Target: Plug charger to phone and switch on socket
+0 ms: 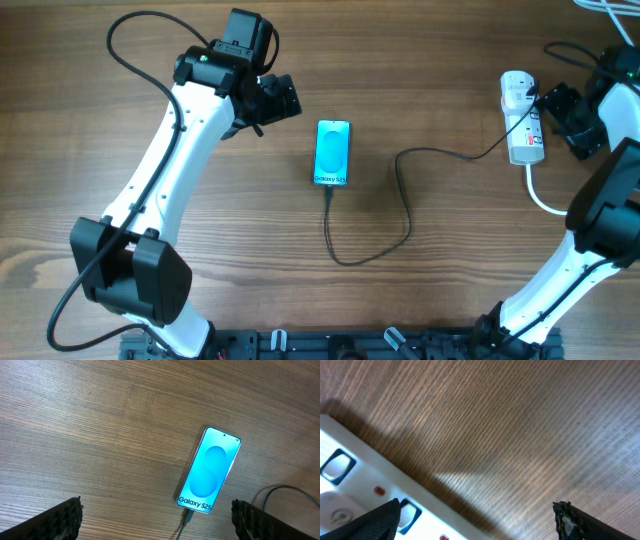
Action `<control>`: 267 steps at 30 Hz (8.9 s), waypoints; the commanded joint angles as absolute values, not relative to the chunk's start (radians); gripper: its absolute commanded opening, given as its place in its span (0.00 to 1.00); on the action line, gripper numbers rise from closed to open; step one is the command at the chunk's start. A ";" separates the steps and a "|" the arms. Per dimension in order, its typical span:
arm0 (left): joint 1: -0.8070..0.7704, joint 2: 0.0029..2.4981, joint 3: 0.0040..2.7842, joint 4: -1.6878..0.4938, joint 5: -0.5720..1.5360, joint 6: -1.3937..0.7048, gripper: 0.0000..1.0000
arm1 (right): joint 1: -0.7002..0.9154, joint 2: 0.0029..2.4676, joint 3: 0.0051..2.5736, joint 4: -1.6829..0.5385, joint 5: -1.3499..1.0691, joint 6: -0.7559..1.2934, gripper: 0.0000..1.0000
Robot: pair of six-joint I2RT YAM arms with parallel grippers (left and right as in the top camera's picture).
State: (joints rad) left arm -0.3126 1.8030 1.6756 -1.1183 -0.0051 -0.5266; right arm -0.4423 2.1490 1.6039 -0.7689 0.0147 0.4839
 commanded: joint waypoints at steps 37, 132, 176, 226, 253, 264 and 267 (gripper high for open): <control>-0.312 1.816 1.668 -1.116 -0.001 -0.539 1.00 | -0.441 2.125 1.567 -0.881 -0.107 0.485 1.00; -0.312 1.816 1.668 -1.116 -0.001 -0.539 1.00 | -0.032 0.003 0.004 0.093 -0.203 0.000 1.00; -0.312 1.647 1.602 -1.178 -0.044 -0.525 1.00 | -0.032 0.004 0.005 0.009 -0.146 0.000 1.00; 0.031 0.003 0.048 -0.162 0.087 -0.281 1.00 | -0.032 0.004 0.005 0.009 -0.146 0.001 0.99; 0.031 0.003 0.006 -0.078 0.029 0.023 1.00 | -0.032 0.004 0.005 0.009 -0.146 0.000 1.00; 0.031 0.003 0.006 -0.075 0.032 0.022 1.00 | -0.032 0.004 0.005 0.009 -0.146 0.000 1.00; 0.031 0.003 0.006 -0.075 0.032 0.022 1.00 | -0.032 0.004 0.005 0.009 -0.146 0.000 1.00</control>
State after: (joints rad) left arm 0.0231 0.0135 0.0151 -0.0750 0.0486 0.0032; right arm -0.0380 0.0128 0.0063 0.0048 -0.1555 0.0128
